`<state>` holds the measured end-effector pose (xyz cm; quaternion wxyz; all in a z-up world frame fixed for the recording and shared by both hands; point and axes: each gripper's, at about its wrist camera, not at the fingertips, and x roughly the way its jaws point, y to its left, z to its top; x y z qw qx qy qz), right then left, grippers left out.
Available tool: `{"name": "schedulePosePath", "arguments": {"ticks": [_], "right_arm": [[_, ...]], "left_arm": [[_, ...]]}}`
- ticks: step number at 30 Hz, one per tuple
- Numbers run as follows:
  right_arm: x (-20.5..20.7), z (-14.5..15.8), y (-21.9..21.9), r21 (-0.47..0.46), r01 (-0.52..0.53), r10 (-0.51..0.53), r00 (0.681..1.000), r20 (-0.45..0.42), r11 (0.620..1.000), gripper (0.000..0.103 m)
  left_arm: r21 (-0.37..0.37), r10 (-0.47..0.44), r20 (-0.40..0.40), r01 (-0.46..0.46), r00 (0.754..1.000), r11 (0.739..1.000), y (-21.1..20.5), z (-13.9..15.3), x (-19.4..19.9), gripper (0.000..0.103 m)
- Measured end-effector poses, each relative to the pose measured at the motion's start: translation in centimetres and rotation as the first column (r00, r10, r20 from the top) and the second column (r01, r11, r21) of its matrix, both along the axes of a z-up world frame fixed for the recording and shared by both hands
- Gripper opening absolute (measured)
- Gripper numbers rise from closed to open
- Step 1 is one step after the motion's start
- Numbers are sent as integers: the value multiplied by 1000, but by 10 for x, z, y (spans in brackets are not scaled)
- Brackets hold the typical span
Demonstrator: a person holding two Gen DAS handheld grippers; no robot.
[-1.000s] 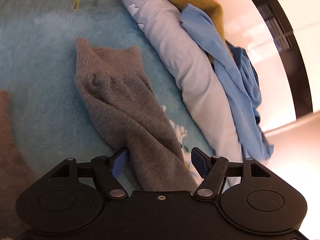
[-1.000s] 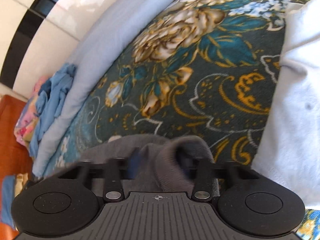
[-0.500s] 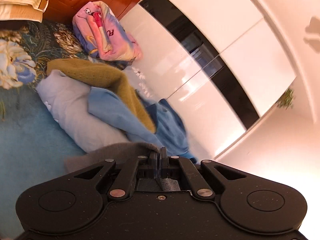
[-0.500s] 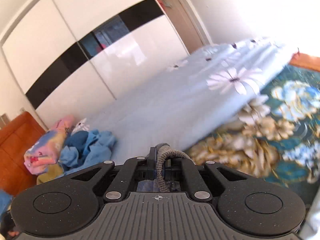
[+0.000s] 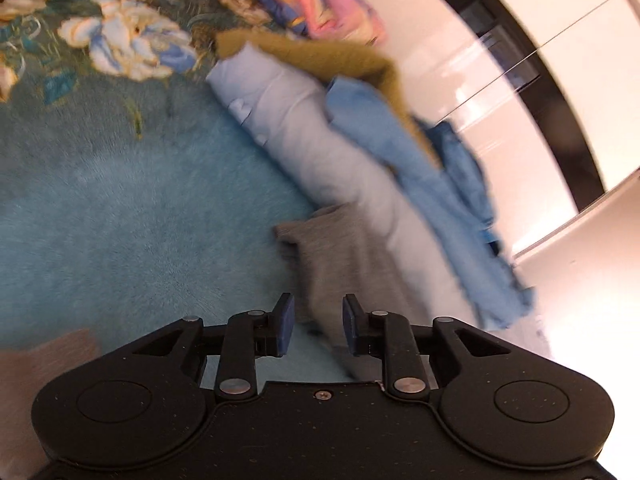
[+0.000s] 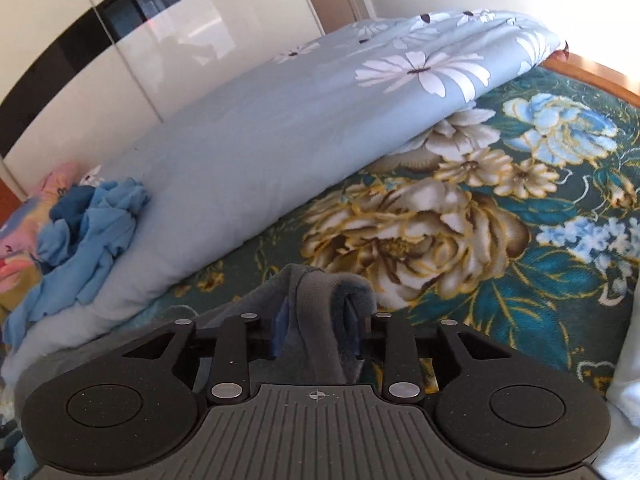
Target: Fold clothes
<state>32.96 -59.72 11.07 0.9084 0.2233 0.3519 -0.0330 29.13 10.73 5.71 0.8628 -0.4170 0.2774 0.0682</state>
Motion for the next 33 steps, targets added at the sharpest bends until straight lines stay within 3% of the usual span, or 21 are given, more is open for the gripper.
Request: {"name": "schedulePosePath", "arguments": {"ticks": [2, 5, 9, 13, 17, 18, 20, 24, 28, 31, 32, 33], "right_arm": [[-21, 12, -5, 11, 2, -2, 999, 41, 1000, 34], [-63, 12, -6, 44, -14, 12, 999, 48, 999, 36], [-121, -28, 3, 89, -24, 27, 999, -40, 996, 36], [-152, -71, -1, 216, 59, -36, 993, -110, 975, 38], [-152, -92, 3, 392, 74, -44, 995, -84, 917, 37], [-149, -94, 7, 419, 71, -39, 996, -83, 905, 31], [-146, -95, 15, 439, 75, -42, 996, -83, 895, 8], [-155, -81, 20, 388, 75, -69, 997, -28, 919, 5], [-167, -72, 11, 363, 73, -81, 997, 7, 929, 5], [-170, -74, 11, 349, 60, -62, 998, -3, 935, 5], [-171, -77, 10, 355, 61, -62, 998, -8, 933, 5], [-172, -79, 9, 364, 64, -63, 998, -13, 929, 5]], "left_arm": [[-14, 5, 44, -5, 999, 1000, -4, 15, -21, 29], [-3, 0, 74, 0, 997, 1000, -16, 22, -57, 34], [26, -15, 36, 14, 999, 1000, -30, 14, -102, 36], [15, -27, -10, 27, 1000, 1000, -33, 5, -136, 39], [7, -25, -44, 25, 999, 1000, -32, 5, -152, 39], [10, -28, -44, 29, 999, 1000, -34, 7, -154, 41], [36, -30, -52, 32, 998, 999, -38, 10, -155, 45], [90, -14, -101, 23, 995, 996, -46, 10, -145, 48], [161, 21, -235, 17, 972, 987, -52, 6, -121, 52], [178, 80, -315, -24, 946, 984, -54, -2, -110, 39], [180, 99, -321, -42, 942, 983, -54, -4, -110, 31], [171, 105, -315, -52, 943, 984, -53, -5, -111, 12]]}}
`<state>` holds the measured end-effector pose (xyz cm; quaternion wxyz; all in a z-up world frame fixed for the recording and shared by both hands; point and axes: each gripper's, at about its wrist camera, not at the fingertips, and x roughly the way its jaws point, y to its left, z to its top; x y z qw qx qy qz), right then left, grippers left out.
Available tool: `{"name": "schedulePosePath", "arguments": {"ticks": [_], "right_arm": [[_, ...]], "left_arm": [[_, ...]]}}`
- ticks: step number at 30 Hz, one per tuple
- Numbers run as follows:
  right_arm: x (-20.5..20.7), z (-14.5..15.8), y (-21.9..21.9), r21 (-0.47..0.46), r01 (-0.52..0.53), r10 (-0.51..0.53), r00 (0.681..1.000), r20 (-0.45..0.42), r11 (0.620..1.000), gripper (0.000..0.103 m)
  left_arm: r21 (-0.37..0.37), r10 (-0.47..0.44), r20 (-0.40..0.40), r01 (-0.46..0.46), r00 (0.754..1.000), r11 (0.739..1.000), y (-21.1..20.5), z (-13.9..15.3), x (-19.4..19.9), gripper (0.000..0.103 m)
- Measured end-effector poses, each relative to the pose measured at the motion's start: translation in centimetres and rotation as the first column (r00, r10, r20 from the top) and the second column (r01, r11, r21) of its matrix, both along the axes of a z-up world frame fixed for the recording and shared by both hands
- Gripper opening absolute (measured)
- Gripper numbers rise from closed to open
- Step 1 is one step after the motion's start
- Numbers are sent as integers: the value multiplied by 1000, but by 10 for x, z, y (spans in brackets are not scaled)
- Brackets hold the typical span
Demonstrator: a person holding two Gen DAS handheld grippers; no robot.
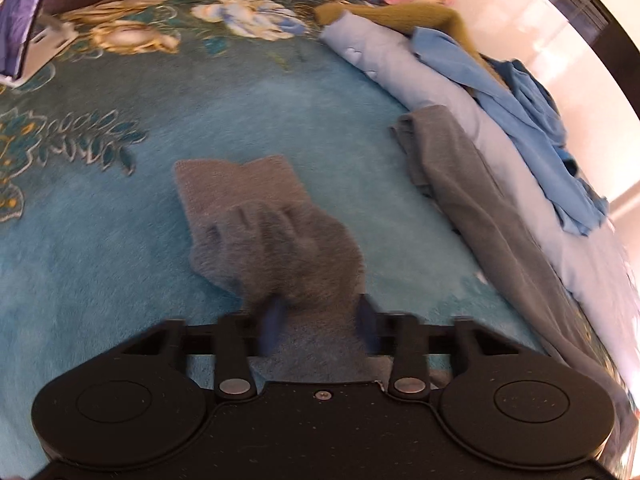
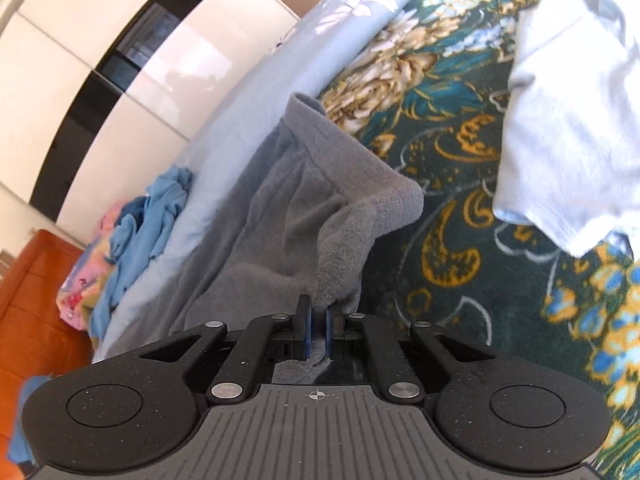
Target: Fold clothes
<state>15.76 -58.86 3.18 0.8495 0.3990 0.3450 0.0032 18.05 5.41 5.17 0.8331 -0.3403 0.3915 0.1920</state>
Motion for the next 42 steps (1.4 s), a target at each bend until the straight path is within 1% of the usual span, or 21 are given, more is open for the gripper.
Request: {"name": "schedulePosePath", "arguments": {"ticks": [1, 2, 4, 6, 8, 10, 12, 14, 16, 18, 21, 23, 26, 27, 28, 31, 34, 38, 39, 40, 42], "right_arm": [[-1, -2, -1, 7, 2, -2, 1000, -4, 1000, 5], [-2, -4, -2, 11, 3, -3, 1000, -8, 1000, 5], [-2, -5, -2, 12, 0, 0, 1000, -12, 1000, 5], [-2, -3, -2, 9, -1, 1, 1000, -12, 1000, 5], [-3, 2, -2, -6, -4, 4, 1000, -2, 1000, 5], [-4, 8, -1, -25, -7, 7, 1000, 10, 1000, 5], [-5, 11, 0, -39, -8, 8, 1000, 16, 999, 5], [-7, 10, 1, -39, -9, 9, 1000, 16, 999, 5], [-9, 5, 1, -33, -11, 11, 1000, 1, 999, 5], [-9, -1, 3, -27, -20, 20, 1000, -19, 999, 5], [-9, -7, 7, -29, -39, 38, 998, -45, 999, 5], [-8, -5, 10, -48, -49, 47, 998, -51, 998, 5], [-7, -2, 12, -63, -56, 53, 997, -56, 996, 6], [-6, -2, 12, -66, -57, 53, 997, -58, 996, 6], [-6, -2, 13, -68, -57, 53, 997, -60, 996, 6], [-6, -3, 14, -70, -57, 53, 996, -66, 996, 6], [-7, -4, 14, -66, -54, 49, 996, -71, 996, 6], [-7, -4, 14, -66, -57, 52, 996, -75, 996, 6], [-6, -4, 14, -64, -57, 52, 996, -76, 996, 6], [-5, -4, 14, -62, -56, 51, 996, -77, 997, 6], [-2, -3, 15, -68, -56, 50, 995, -84, 996, 6]], "left_arm": [[-12, -6, 15, 6, 1000, 1000, 0, 1, 0, 2], [-23, -13, 31, 14, 999, 1000, -1, 2, 1, 2], [8, -56, 66, 56, 996, 998, -4, 14, 10, 0], [-11, -83, 176, 86, 981, 996, -5, 34, 17, 0], [-12, -112, 319, 122, 941, 992, -6, 63, 16, 0], [4, -141, 450, 155, 882, 988, -8, 90, 8, 0], [-3, -147, 535, 176, 832, 984, -5, 103, -8, 1], [-14, -133, 546, 167, 828, 986, 2, 97, -24, 1], [-52, -83, 452, 119, 888, 991, 17, 62, -34, 1], [-85, -33, 349, 66, 937, 994, 32, 26, -43, 1], [-205, 57, 190, -17, 980, 979, 57, -29, -57, 2], [-206, 64, 179, -26, 982, 978, 60, -35, -65, 4], [-129, 59, 180, -36, 982, 991, 59, -23, -70, 6], [-96, 56, 178, -39, 982, 995, 57, -16, -72, 10], [-68, 34, 187, -21, 982, 997, 55, -10, -70, 19], [2, -31, 210, 32, 977, 999, 50, 6, -64, 40], [34, -47, 203, 40, 978, 999, 44, 18, -47, 44], [78, -67, 160, 55, 985, 995, 39, 17, -11, 42], [74, -60, 140, 50, 988, 996, 39, 15, -3, 34], [62, -50, 142, 41, 989, 997, 40, 14, 2, 15], [51, -25, 146, 17, 989, 999, 42, 15, 11, 4]]}}
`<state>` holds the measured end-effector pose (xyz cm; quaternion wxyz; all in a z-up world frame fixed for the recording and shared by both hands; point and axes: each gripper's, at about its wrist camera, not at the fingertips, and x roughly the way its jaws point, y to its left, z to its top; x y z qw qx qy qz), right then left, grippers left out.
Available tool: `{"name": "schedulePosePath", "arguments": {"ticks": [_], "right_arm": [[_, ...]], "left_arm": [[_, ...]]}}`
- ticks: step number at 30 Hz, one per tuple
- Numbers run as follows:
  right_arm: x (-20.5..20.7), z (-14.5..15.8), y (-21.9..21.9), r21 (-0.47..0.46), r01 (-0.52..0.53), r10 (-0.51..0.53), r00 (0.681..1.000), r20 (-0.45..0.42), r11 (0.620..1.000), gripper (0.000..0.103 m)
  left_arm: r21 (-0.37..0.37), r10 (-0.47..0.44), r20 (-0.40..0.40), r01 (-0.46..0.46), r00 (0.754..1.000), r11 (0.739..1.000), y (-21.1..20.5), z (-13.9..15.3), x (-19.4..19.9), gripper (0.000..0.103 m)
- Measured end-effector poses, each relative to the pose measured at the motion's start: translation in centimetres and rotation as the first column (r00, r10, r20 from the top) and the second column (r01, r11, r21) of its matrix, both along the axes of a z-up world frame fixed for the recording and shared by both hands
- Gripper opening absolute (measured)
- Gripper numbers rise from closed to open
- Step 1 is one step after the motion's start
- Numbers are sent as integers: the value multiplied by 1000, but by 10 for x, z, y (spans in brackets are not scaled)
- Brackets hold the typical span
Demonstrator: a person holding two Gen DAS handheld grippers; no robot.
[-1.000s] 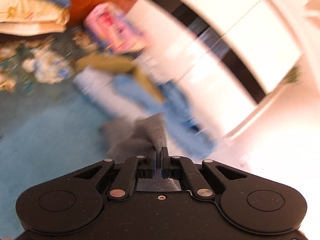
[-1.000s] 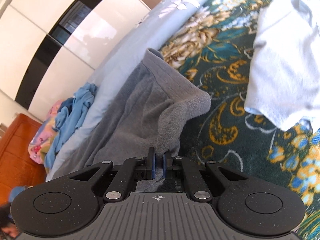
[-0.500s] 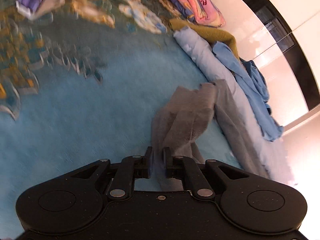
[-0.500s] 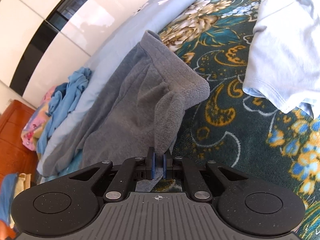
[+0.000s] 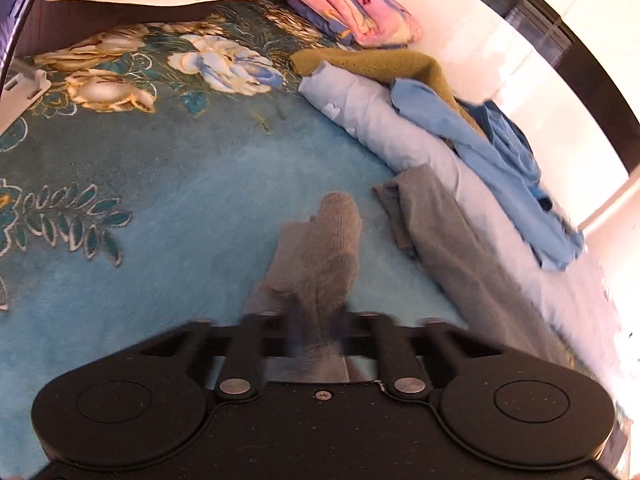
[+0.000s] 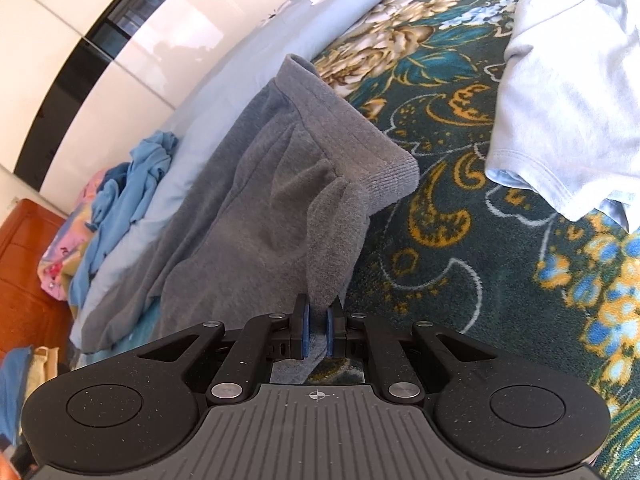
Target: Fold clothes
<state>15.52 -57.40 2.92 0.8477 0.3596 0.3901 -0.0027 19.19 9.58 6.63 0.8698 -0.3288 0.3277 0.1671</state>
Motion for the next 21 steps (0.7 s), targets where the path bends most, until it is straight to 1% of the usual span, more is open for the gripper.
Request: {"name": "schedulePosePath", "arguments": {"ticks": [2, 4, 6, 8, 9, 10, 11, 13, 14, 15, 17, 19, 21], "right_arm": [[3, 4, 1, -13, 8, -8, 1000, -5, 1000, 5], [4, 13, 2, -21, 15, -14, 1000, 23, 1000, 5], [0, 28, 1, -24, 22, -20, 996, 85, 999, 4], [-8, 45, -2, -26, 27, -23, 988, 154, 999, 4], [-13, 52, -3, -29, 27, -21, 984, 179, 999, 4], [-18, 53, -4, -35, 22, -15, 983, 186, 999, 4], [-24, 53, -5, -43, 14, -6, 983, 184, 999, 4], [-29, 36, -8, -41, 3, 2, 992, 123, 999, 4], [-31, 25, -10, -37, -2, 5, 996, 85, 999, 4], [-33, 18, -11, -31, 0, 2, 998, 59, 1000, 4], [-37, 7, -12, -14, 11, -11, 1000, 21, 1000, 4], [-41, -4, -13, 2, 23, -23, 1000, -17, 1000, 4], [-43, -3, -15, 1, 31, -31, 999, -21, 1000, 4]], "left_arm": [[20, -9, 29, 9, 1000, 1000, -1, 11, 5, 2], [43, -39, 105, 35, 994, 998, -4, 32, 4, 1], [18, -60, 235, 57, 970, 998, -2, 59, -9, 1], [-2, -65, 349, 70, 935, 998, 0, 83, -31, 1], [-4, -60, 374, 67, 925, 998, 2, 86, -44, 1], [-5, -56, 397, 63, 916, 998, 3, 88, -58, 2], [1, -51, 390, 56, 919, 998, 6, 83, -69, 2], [-3, -33, 303, 36, 952, 999, 13, 55, -85, 3], [-37, -13, 229, 22, 973, 999, 19, 34, -88, 3], [-64, 9, 178, 3, 984, 998, 23, 18, -93, 3], [-114, 49, 76, -40, 996, 993, 29, -13, -105, 3], [-109, 62, 51, -56, 997, 992, 30, -21, -116, 3], [-122, 73, 57, -65, 996, 990, 32, -22, -123, 3]]}}
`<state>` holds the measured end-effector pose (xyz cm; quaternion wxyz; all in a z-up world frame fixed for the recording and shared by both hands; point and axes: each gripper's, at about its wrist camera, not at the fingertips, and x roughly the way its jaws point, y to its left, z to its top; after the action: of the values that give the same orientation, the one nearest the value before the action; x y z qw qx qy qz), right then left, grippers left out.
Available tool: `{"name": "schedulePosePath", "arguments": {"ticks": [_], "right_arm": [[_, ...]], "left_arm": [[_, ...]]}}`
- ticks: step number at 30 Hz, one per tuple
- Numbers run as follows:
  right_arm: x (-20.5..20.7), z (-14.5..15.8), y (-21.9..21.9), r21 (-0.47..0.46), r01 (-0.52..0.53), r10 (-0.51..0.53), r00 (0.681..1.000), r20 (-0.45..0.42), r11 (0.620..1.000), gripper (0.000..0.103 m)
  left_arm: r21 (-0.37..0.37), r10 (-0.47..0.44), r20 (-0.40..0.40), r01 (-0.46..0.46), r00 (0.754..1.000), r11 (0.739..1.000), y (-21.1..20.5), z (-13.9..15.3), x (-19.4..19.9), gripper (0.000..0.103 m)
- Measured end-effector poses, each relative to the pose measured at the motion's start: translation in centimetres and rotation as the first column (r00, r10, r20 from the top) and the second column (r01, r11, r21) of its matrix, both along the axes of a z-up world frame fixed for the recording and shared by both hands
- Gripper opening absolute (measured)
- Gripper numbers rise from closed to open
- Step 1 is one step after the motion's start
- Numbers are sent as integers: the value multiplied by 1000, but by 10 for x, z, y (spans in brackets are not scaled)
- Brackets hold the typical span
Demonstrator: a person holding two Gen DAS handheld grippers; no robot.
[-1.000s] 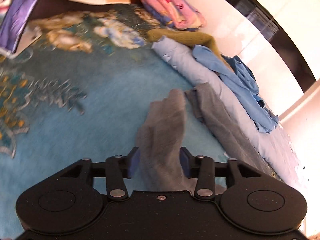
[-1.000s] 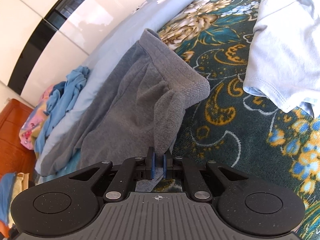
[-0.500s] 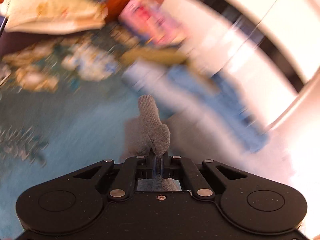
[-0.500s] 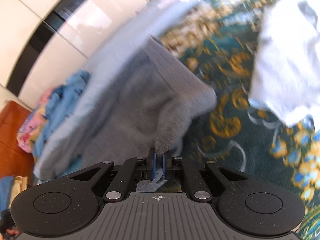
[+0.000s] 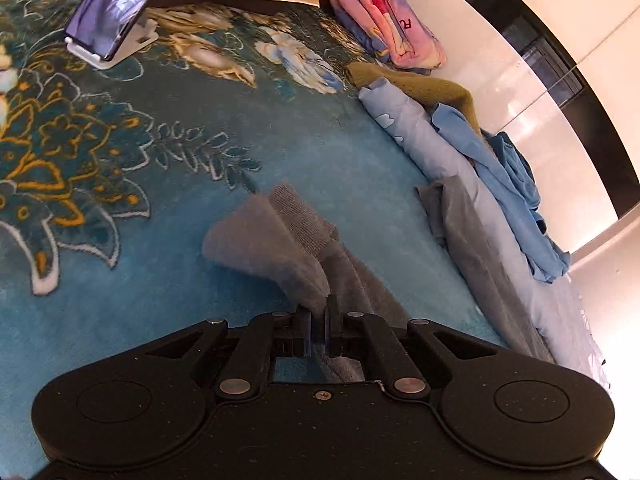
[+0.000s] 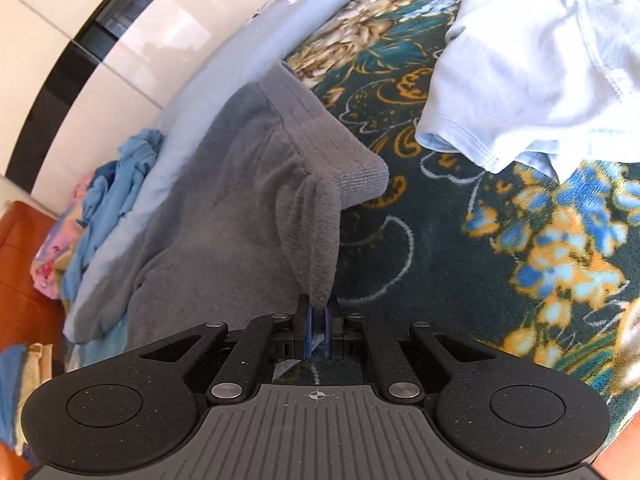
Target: Fold clothes
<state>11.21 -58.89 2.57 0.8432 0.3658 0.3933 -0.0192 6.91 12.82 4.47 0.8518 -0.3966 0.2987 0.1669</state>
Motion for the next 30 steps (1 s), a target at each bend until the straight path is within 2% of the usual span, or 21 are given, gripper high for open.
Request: {"name": "schedulePosePath", "arguments": {"ticks": [4, 9, 11, 13, 17, 20, 23, 25, 30], "right_arm": [[-5, 4, -7, -25, 20, -21, 1000, -7, 999, 4], [-12, 0, -13, -22, 41, -41, 999, -22, 999, 4], [-15, 5, -14, -55, 47, -48, 999, -10, 997, 4], [-16, 17, -15, -104, 65, -64, 998, 10, 992, 4], [-17, 37, -26, -146, 113, -104, 993, 63, 983, 5], [0, 44, -22, -111, 99, -90, 992, 85, 989, 9], [25, 44, -1, -74, 41, -34, 995, 90, 996, 14], [39, 42, 16, -73, -3, 10, 996, 89, 997, 16], [65, 39, 41, -100, -74, 82, 994, 76, 992, 20]], "left_arm": [[23, -1, 11, 1, 1000, 1000, 0, 7, -4, 7], [24, 10, -66, -9, 998, 1000, 0, 3, 0, 9], [45, 36, -69, -33, 997, 998, 2, 7, -4, 13], [112, 59, -51, -53, 997, 992, 5, 20, -6, 22], [188, 65, 17, -67, 998, 980, 14, 49, 2, 36], [169, 10, 35, -16, 999, 986, 15, 58, 34, 40], [86, -60, 89, 53, 994, 995, 8, 57, 80, 46], [39, -86, 120, 82, 989, 996, 2, 53, 114, 46], [13, -130, 116, 130, 985, 991, -17, 36, 206, 48]]}}
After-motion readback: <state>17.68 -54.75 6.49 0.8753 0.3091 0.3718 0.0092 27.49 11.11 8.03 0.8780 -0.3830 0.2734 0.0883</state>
